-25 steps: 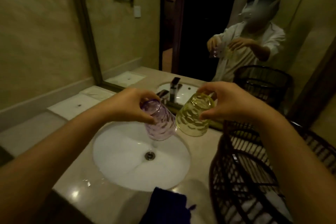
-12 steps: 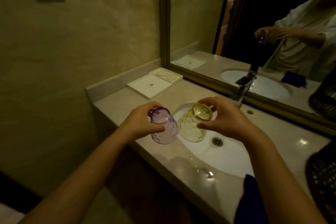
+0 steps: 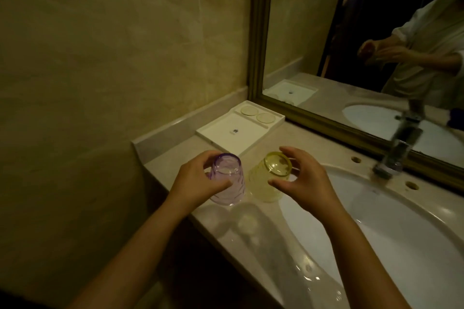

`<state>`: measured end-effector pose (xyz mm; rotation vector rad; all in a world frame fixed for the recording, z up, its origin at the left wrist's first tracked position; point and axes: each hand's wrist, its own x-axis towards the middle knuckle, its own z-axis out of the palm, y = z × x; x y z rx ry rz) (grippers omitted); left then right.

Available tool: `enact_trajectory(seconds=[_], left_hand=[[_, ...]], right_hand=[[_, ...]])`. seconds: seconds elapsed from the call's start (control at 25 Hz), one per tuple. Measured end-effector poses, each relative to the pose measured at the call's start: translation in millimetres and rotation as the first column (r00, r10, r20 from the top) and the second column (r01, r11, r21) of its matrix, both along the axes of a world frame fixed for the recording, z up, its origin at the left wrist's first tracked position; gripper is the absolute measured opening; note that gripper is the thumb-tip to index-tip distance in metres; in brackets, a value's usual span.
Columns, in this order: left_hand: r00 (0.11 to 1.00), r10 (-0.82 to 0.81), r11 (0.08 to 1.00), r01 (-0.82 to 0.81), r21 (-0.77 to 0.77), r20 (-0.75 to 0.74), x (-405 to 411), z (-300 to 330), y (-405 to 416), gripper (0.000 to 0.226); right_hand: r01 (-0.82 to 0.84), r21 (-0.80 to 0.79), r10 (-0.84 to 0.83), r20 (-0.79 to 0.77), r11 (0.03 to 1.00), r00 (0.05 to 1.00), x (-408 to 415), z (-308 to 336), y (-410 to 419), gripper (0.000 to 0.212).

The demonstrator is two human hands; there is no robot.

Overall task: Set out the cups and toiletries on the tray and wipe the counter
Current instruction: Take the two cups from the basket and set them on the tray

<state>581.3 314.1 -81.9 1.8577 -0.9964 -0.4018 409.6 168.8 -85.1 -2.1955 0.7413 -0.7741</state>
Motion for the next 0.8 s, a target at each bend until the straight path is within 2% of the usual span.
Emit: enact_trajectory(seconds=[0.28, 0.48, 0.8], left_hand=[[0.995, -0.021, 0.998, 0.016, -0.059, -0.095, 107, -7, -55, 0.053], [0.990, -0.052, 0.998, 0.048, -0.035, -0.130, 169, -25, -100, 0.055], [0.953, -0.249, 0.968, 0.239, -0.080, -0.170, 262, -40, -189, 0.058]], right_hand=[[0.126, 0.099, -0.134, 0.080, 0.987, 0.988, 99, -19, -54, 0.068], [0.225, 0.180, -0.238, 0.051, 0.957, 0.970, 143, -29, -85, 0.074], [0.470, 0.096, -0.469, -0.035, 0.877, 0.882, 196, -28, -111, 0.067]])
